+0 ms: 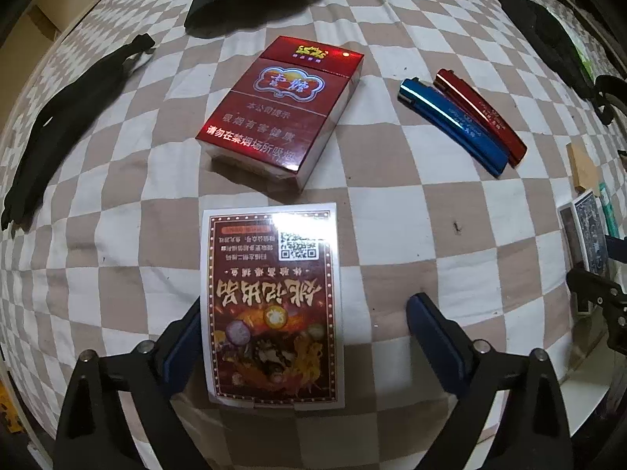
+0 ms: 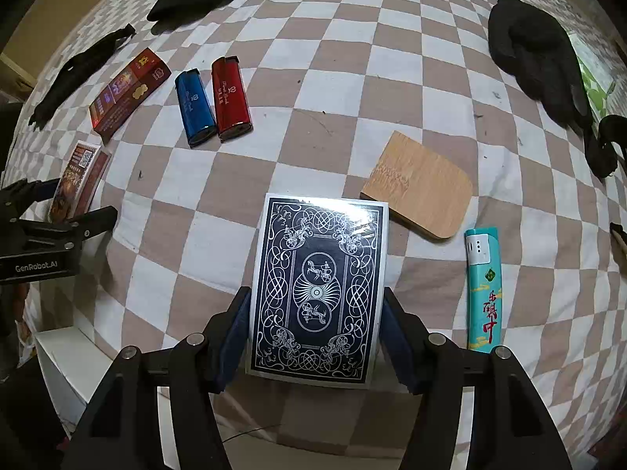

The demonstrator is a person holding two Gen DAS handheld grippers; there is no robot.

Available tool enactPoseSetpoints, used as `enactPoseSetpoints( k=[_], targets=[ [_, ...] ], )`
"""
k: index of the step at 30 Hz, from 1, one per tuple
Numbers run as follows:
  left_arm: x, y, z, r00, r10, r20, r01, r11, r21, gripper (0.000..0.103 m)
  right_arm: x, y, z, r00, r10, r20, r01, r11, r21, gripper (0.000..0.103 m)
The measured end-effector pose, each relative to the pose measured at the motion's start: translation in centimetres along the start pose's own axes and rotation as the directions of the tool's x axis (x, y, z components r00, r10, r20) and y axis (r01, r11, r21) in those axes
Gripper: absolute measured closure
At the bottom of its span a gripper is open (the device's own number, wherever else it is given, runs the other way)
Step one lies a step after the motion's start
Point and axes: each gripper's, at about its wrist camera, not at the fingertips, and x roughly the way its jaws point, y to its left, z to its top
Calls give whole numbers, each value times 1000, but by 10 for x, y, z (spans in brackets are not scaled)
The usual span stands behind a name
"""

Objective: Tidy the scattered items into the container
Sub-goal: 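Close the left tool on the red-bordered card pack while the right tool grips the blue deck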

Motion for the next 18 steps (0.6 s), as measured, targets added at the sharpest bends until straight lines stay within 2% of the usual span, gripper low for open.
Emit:
enactPoseSetpoints(
  k=[2,5,7,8,18],
  targets=[
    [-1,1,0,1000,1,3,-1,1000,-2,12,-1,1,-2,1000,1,0,-1,1000,0,39],
    [-3,3,1,1000,3,8,-3,1000,-3,25,-3,3,-6,1000,-2,0,2,1000,0,39],
    [-3,4,2,1000,-2,10,2,1000,-3,42,-4,3,-9,1000,-1,0,1,1000,3,39],
    [-4,4,2,1000,-5,10,5,1000,-3,44,-4,4,-10,1000,-1,-1,1,1000,3,39],
    [-7,6,3,999,-31,20,31,999,-6,44,-16,12,-27,1000,0,31,1,1000,-23,41]
  ],
)
